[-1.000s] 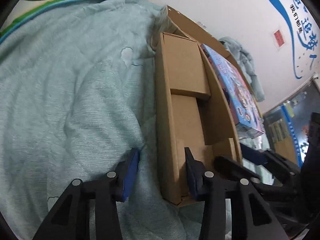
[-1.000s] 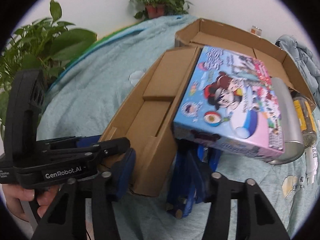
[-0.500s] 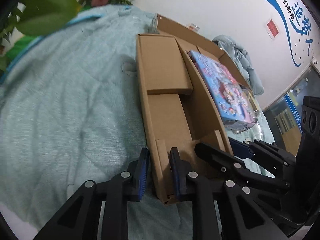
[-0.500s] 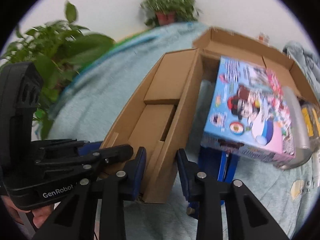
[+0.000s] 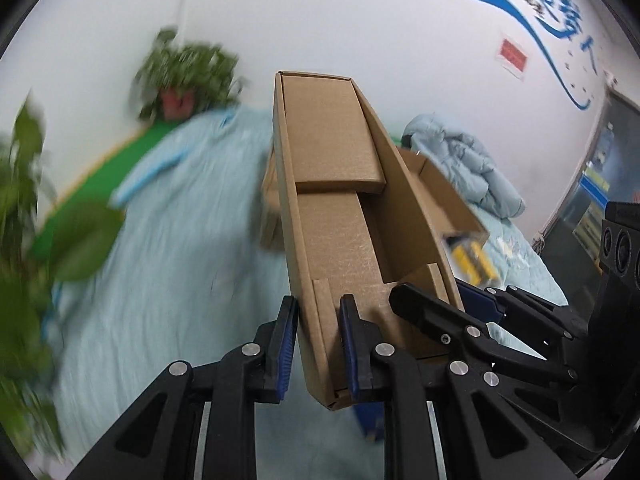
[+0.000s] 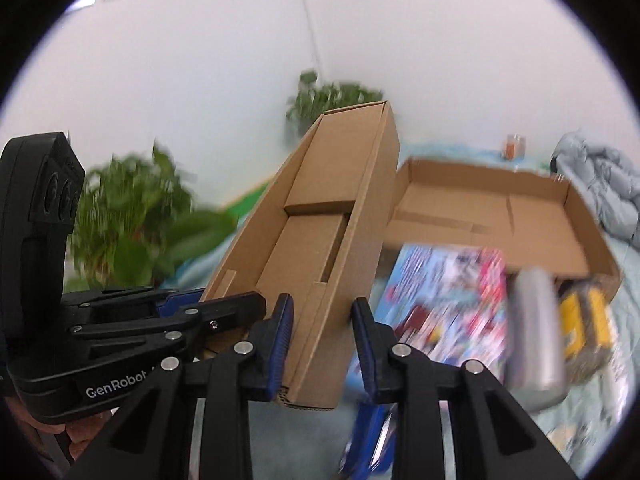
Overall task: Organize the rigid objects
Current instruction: 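Grasp the cardboard insert with both grippers and lift it, then lower the cardboard insert into the open box and open both grippers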
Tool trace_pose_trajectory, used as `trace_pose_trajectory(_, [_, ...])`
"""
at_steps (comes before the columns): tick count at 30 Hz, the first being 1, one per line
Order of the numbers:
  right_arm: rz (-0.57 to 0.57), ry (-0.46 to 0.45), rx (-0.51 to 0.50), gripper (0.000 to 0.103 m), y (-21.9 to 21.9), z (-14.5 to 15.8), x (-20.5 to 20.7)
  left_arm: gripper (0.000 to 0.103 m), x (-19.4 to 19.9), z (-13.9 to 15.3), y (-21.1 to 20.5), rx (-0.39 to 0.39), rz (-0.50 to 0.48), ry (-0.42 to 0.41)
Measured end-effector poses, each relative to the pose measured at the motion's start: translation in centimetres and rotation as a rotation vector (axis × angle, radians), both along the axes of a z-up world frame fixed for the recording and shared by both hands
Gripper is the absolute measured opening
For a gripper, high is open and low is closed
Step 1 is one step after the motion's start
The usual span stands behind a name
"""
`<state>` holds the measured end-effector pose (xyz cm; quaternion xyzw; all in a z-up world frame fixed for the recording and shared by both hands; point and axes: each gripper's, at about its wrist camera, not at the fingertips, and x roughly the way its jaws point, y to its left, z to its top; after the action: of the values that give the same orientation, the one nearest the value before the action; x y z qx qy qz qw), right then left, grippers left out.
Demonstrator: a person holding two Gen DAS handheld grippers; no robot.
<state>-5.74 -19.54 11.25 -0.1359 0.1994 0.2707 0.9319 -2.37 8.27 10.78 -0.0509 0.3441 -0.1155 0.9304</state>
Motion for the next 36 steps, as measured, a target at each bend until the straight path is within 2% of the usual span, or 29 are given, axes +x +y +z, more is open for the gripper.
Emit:
trace_pose_trajectory(7, [-0.015,-0.025,0.073,0.029,-1.2,8.2,6.5,0.018,8.7,8.7,-5.1,0.065,-0.032,-0.132])
trace_pose_trajectory(11, [-0.028,0.023,0.064,0.029,-1.0,11.1,11.5,0.018,14.8,12.0,-7.7,0.100,-0.043,-0.123])
trace_pose_trajectory(13, [-0.037,0.070,0.048,0.029,-0.9,11.1,14.3,0.018,17.6,12.5,-8.8,0.114,-0.048,-0.094])
trace_pose_trajectory(18, [-0.053,0.225,0.020,0.029,-0.3,8.5,21.1,0.018,24.9,10.3,-10.4,0.134,-0.032,0.042])
trace_pose_trajectory(22, [-0.047,0.394,-0.031,0.029,1.3,4.1,26.3,0.018,27.6,6.0,-9.7,0.129,-0.009,0.149])
trace_pose_trajectory(24, [-0.056,0.436,-0.065,0.029,2.0,2.5,27.7,0.018,28.4,3.7,-9.6,0.108,-0.001,0.203])
trace_pose_trajectory(27, [-0.054,0.526,-0.108,0.030,2.9,0.2,30.5,0.018,29.8,1.9,-9.8,0.092,0.022,0.276])
trace_pose_trajectory(29, [-0.054,0.586,-0.125,0.031,3.5,-1.1,31.8,0.018,30.2,1.2,-9.2,0.072,0.031,0.301])
trace_pose_trajectory(32, [-0.069,0.624,-0.117,0.033,3.8,-1.7,32.4,0.015,28.9,1.2,-10.1,0.126,0.030,0.298])
trace_pose_trajectory(34, [-0.026,0.667,-0.073,0.042,3.3,-1.9,32.6,0.015,27.8,1.6,-10.4,0.146,0.022,0.282])
trace_pose_trajectory(36, [0.008,0.704,-0.026,0.044,2.4,-1.9,32.9,0.015,26.3,2.5,-10.1,0.096,0.000,0.267])
